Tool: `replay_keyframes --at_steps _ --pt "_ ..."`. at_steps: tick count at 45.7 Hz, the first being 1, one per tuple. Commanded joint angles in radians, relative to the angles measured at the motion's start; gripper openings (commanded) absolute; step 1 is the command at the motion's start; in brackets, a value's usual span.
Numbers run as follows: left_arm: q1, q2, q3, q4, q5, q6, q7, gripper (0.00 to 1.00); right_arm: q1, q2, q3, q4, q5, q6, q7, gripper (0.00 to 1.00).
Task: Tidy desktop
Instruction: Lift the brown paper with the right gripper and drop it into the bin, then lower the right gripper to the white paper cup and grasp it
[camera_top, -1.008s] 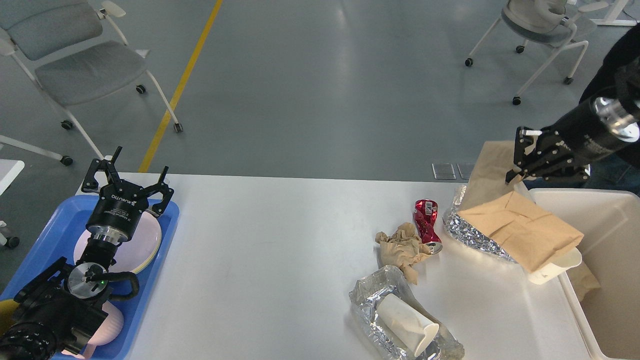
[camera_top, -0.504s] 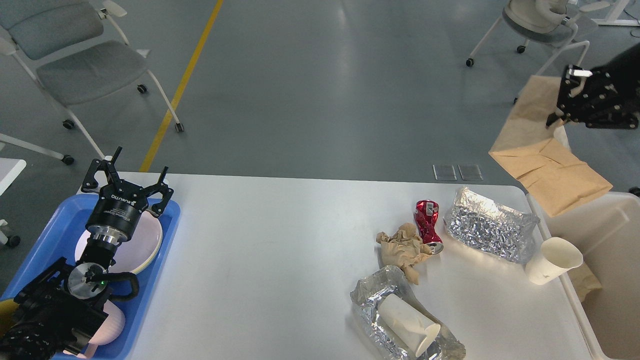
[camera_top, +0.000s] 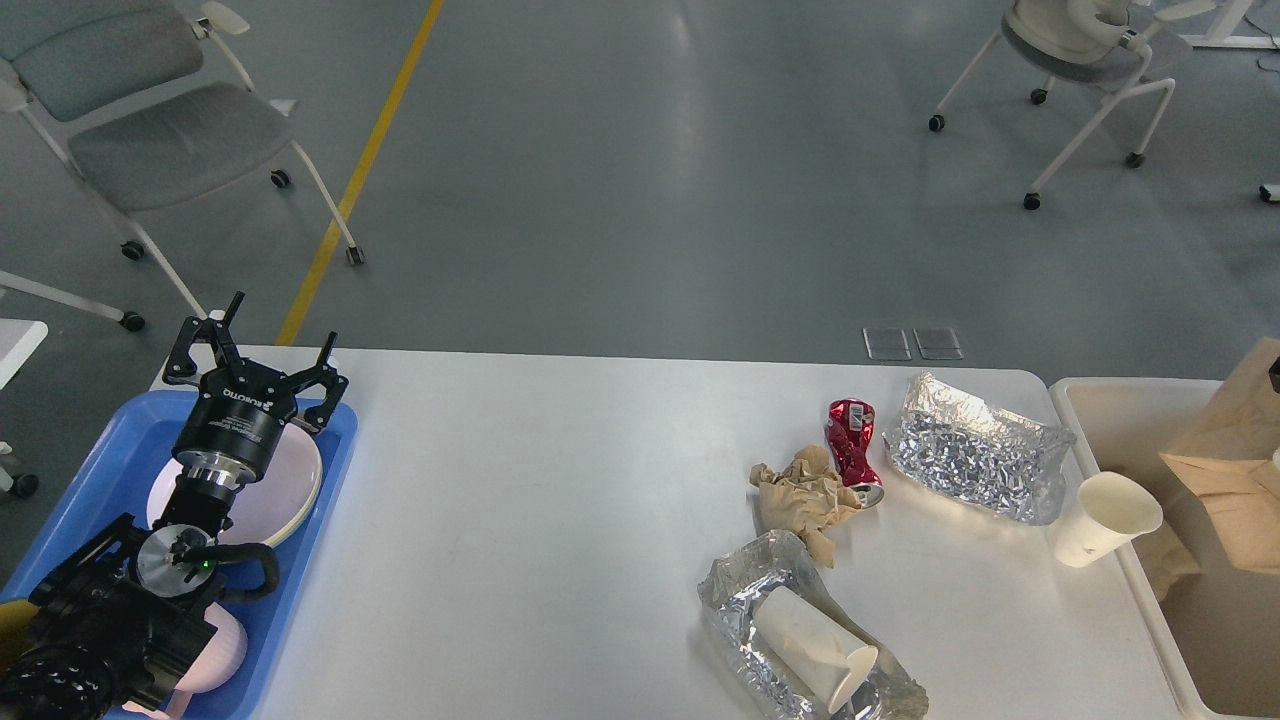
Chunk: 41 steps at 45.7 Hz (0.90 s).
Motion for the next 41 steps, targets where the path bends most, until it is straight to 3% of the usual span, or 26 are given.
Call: replay_keyframes --at_steps 1,11,17,26,35,41 --pt "0.0 0.0 0.0 0.0 0.0 0.0 0.0 0.96 -0.028 -0.01 0.05 -0.002 0.001 -0.033 0.001 1.0" --pt "0.0 0.0 0.0 0.0 0.0 0.0 0.0 0.96 0.005 -0.026 0.108 0.027 -0.001 -0.022 0.0 1.0" --pt "0.0 0.0 0.0 0.0 0.0 0.0 0.0 0.96 0.14 -0.021 0.099 0.108 -0.01 0.048 -0.002 1.0" --pt "0.0 0.0 0.0 0.0 0.0 0.0 0.0 0.96 0.464 0.055 -0.002 0.296 -0.005 0.266 -0.003 1.0" --pt "0.0 0.0 0.0 0.0 0.0 0.0 0.0 0.96 0.7 0.184 -0.054 0.383 -0.001 0.602 -0.002 1.0" --pt "0.0 0.0 0.0 0.0 0.0 0.0 0.0 0.96 0.804 0.276 -0.064 0.448 -0.001 0.757 -0.002 1.0"
